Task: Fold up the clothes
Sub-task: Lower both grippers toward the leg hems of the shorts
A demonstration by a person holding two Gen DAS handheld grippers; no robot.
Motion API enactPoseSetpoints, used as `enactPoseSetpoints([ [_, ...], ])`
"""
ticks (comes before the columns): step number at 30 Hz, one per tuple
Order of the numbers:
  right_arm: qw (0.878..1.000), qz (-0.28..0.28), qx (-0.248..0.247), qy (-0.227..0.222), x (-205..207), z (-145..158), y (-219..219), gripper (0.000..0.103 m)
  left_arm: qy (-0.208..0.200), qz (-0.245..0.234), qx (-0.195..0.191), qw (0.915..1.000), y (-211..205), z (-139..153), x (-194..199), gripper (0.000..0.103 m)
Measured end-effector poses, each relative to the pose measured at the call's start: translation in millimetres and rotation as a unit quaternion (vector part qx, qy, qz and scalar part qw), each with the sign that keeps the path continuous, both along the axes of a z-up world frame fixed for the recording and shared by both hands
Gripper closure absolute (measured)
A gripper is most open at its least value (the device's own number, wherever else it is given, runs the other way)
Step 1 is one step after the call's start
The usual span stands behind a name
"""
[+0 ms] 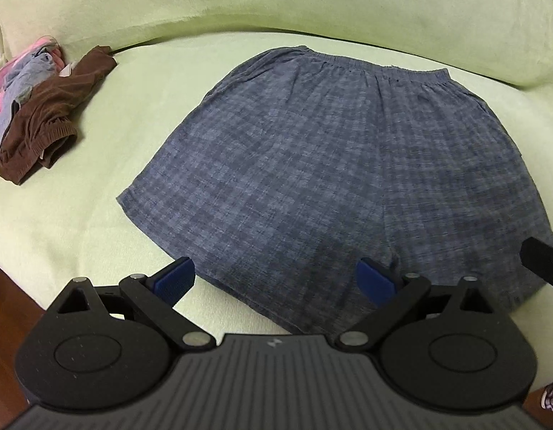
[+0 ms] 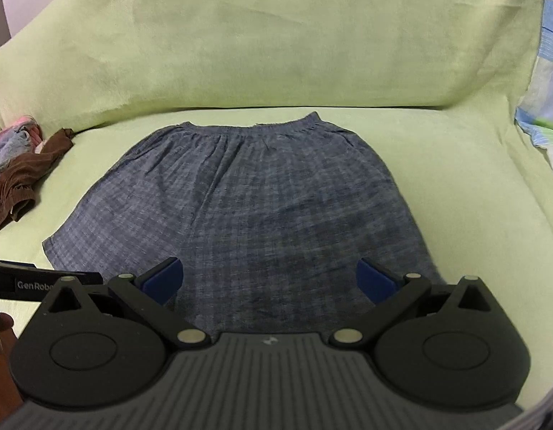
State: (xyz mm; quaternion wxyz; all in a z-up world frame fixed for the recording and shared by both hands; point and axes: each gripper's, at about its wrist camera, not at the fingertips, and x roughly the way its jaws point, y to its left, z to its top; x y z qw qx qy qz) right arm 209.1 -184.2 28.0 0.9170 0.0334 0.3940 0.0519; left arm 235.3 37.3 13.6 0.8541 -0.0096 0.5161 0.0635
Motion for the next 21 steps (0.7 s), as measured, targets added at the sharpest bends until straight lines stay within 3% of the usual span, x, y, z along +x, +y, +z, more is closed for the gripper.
enactPoseSetpoints([
  [4,1.000,0.003,0.001,0.017,-2,25,-8,0.001,0.011,0.008,-0.002,0.9999,-6,22,3,0.005],
  [10,0.998,0.055,0.006,0.009,-4,71,-39,0.001,0.034,0.042,-0.006,0.9985,-34,58,2,0.005],
  [16,0.996,0.091,0.021,0.008,-5,110,-94,0.001,0.034,0.093,-0.006,0.9951,-90,96,-24,0.005],
  [21,0.991,0.125,0.030,0.024,-4,122,-150,0.001,0.038,0.109,-0.025,0.9930,-131,103,-50,0.005],
])
